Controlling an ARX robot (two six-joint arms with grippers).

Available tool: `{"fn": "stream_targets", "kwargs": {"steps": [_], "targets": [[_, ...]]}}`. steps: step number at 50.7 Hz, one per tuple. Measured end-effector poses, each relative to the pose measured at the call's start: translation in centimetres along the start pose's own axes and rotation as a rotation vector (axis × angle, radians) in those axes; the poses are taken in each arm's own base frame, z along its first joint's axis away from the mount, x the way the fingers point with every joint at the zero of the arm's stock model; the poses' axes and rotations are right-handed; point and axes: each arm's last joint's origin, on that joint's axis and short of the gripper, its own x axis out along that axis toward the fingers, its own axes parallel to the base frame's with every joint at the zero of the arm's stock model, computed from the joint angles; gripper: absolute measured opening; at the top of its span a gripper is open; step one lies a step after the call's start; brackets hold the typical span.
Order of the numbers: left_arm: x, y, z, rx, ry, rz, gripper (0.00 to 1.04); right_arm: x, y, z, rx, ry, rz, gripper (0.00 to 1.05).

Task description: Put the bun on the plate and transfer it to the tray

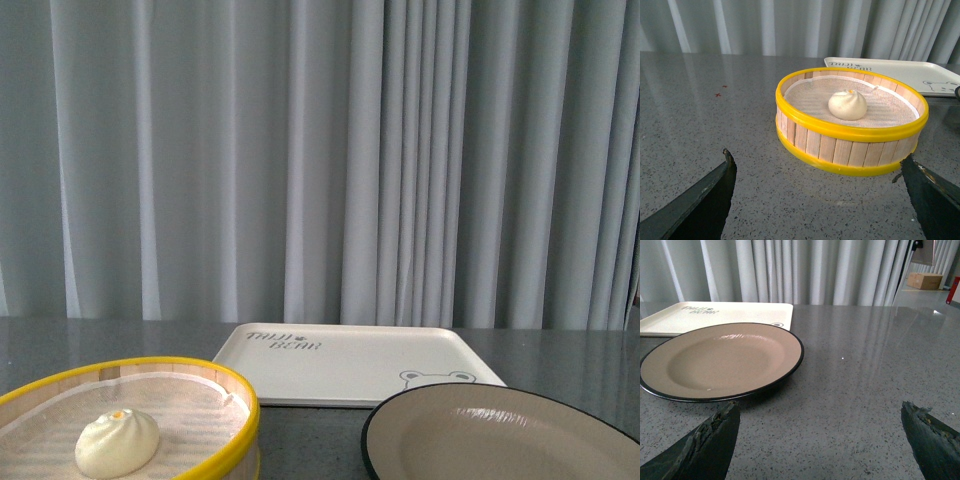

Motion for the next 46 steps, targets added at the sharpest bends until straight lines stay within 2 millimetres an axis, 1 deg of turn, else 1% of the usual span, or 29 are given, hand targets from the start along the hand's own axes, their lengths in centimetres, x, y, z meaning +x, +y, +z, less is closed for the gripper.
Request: {"fn": "stream_targets", "kwargs": {"steps": [46], "targets": [[0.0,0.0,0.0,0.0,0.0,0.0,0.98,0.0,0.0,0.0,0.0,0.0,0.0,0.96]]}}
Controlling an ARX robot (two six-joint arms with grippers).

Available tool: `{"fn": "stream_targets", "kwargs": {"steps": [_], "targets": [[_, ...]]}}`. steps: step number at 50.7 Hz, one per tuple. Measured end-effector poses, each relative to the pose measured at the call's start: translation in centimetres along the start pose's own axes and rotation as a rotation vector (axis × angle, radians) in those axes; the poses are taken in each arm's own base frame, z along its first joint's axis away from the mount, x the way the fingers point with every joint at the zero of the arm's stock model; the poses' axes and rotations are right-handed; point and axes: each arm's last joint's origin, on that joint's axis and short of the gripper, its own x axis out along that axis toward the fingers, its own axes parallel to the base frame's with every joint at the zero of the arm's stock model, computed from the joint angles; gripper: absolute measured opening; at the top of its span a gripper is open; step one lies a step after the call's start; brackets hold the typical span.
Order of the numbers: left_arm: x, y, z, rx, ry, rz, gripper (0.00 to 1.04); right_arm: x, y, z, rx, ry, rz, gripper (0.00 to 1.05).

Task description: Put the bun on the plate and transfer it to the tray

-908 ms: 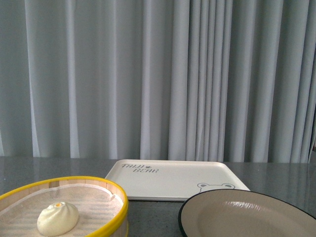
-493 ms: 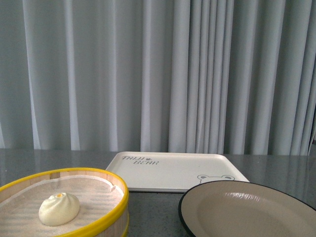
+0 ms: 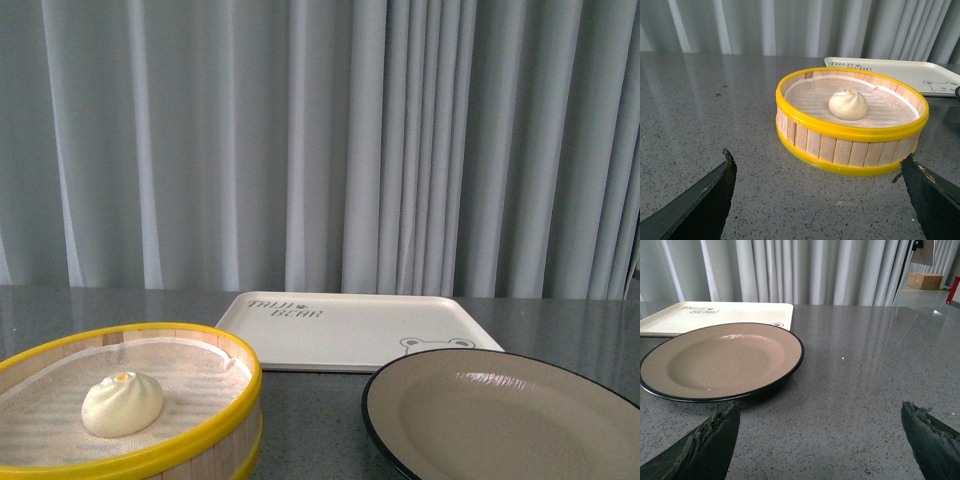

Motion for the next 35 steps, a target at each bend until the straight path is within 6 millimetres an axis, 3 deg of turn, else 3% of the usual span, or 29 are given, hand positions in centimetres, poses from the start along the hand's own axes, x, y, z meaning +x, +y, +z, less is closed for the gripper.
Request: {"fn": "stream_targets", "kwargs": {"steps": [6,9,14,21,35], "targets": [[0.0,0.0,0.0,-0.003,0.006,-0.008,0.98,0.0,0.0,0.0,0.0,0.0,0.0,0.96],[0.4,-0.1,-0.2,-0.097,0.131,-0.14,0.98,0.0,0.0,0.0,0.0,0.0,0.0,0.96],[3.3,-0.2,2.0,-0.165,0.178,-0.354,0.98,0.0,0.0,0.0,0.0,0.0,0.0,0.96],[8.8,-0.3,6.2,-0.097,0.132,-0.453,0.98,0.0,0.0,0.0,0.0,0.0,0.0,0.96],[16.0,-2.7,7.5,0.118,0.209,-0.462,0.98,0.0,0.0,0.0,0.0,0.0,0.0,0.96]]}}
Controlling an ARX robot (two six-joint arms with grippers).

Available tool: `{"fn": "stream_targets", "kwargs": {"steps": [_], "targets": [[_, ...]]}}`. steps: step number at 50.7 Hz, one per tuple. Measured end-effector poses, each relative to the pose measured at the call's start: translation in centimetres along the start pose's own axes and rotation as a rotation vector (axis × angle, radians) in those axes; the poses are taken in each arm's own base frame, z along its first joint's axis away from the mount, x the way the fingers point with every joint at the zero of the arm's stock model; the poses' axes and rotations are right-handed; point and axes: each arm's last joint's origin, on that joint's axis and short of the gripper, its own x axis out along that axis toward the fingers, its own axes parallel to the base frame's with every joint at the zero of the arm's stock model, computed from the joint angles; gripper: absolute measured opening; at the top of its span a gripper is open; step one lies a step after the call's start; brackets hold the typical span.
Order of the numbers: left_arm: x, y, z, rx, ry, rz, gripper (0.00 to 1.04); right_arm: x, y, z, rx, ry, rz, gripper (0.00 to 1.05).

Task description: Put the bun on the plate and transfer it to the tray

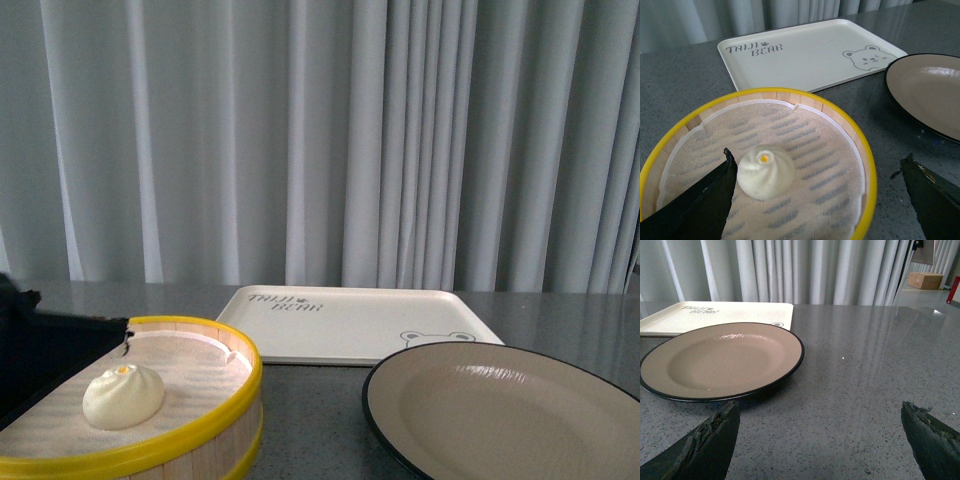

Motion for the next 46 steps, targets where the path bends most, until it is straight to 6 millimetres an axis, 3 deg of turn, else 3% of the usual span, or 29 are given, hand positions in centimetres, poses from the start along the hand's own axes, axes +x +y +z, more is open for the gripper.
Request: {"fn": "stream_targets", "kwargs": {"steps": [18,31,46], "targets": [[4.8,0.7,1.3,-0.006,0.224,0.099,0.98,0.0,0.0,0.0,0.0,0.0,0.0,0.96],[6.0,1.7,1.2,-0.043,0.33,0.143,0.98,0.0,0.0,0.0,0.0,0.0,0.0,0.96],[6.8,1.2,1.1,-0.055,0.302,0.162,0.98,0.0,0.0,0.0,0.0,0.0,0.0,0.96]]}}
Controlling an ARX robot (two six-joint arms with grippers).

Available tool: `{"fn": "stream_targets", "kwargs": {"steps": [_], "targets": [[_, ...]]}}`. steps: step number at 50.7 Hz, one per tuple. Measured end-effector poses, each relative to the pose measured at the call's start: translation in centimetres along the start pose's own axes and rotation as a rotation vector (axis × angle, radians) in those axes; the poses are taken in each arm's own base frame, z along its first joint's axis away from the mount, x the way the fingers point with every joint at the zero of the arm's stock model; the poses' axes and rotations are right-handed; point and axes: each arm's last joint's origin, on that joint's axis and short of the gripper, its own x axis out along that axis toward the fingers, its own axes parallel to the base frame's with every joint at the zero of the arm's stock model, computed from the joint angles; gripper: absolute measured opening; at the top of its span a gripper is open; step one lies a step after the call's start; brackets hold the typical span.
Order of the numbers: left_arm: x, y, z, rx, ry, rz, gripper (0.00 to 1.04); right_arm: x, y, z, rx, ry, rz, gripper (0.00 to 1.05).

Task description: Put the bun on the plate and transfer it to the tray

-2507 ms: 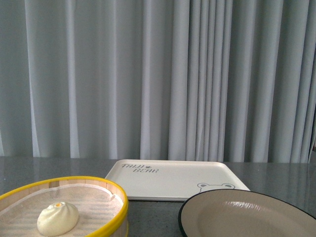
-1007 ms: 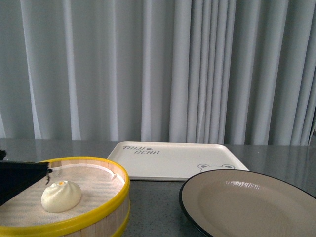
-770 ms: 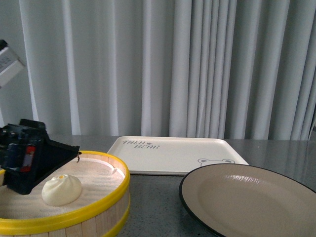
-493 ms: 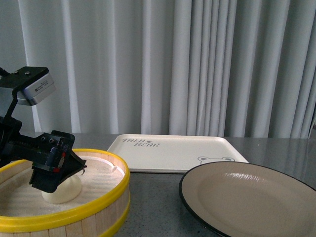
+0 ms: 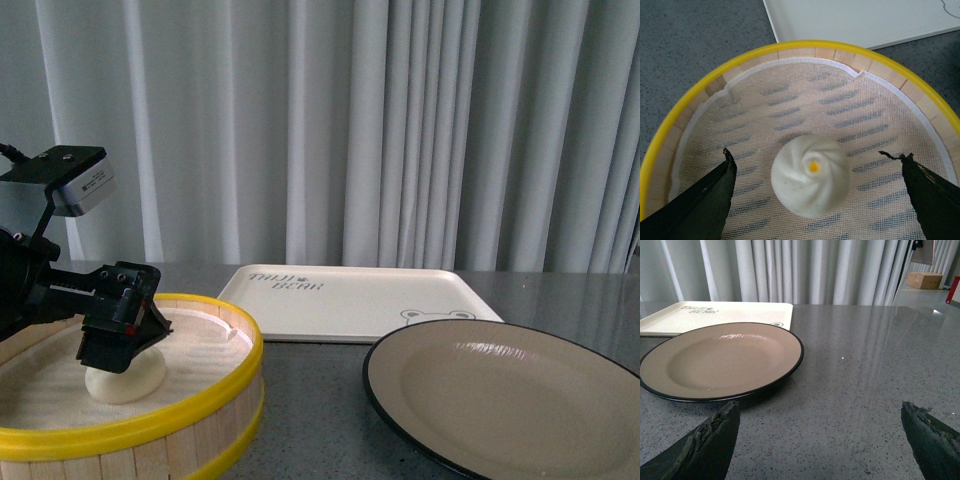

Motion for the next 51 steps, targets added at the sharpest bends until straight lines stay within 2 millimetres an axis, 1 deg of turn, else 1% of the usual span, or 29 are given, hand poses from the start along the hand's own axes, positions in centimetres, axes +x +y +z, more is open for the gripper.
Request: {"fn": "stream_targets", "kwargs": {"steps": [5,16,20,41,43,46,51], "targets": [[0.3,-0.4,-0.1,-0.003,0.01,-0.006,0.98,0.0,0.0,0.0,0.0,0.0,0.001,0.96],[2.0,-1.1,-1.3,-0.002,0.068,0.01,0.98,0.0,0.0,0.0,0.0,0.0,0.0,0.96],[2.5,-1.3,-1.4,0.003,0.058,0.012,0.98,0.0,0.0,0.0,0.0,0.0,0.0,0.96],[3.1,-1.2,-1.3,0.029,0.06,0.035,0.98,0.0,0.0,0.0,0.0,0.0,0.0,0.96],[3.1,-1.2,-1.3,0.034,0.064,0.035,0.94,0.0,0.0,0.0,0.0,0.0,0.0,0.96],[3.2,-1.2,-1.4,0.034,0.067,0.035,0.8,0.0,0.0,0.0,0.0,0.0,0.0,0.96],[3.2,-1.2,-1.6,0.033,0.073,0.034,0.6,0.0,0.0,0.0,0.0,0.0,0.0,0.96]]}}
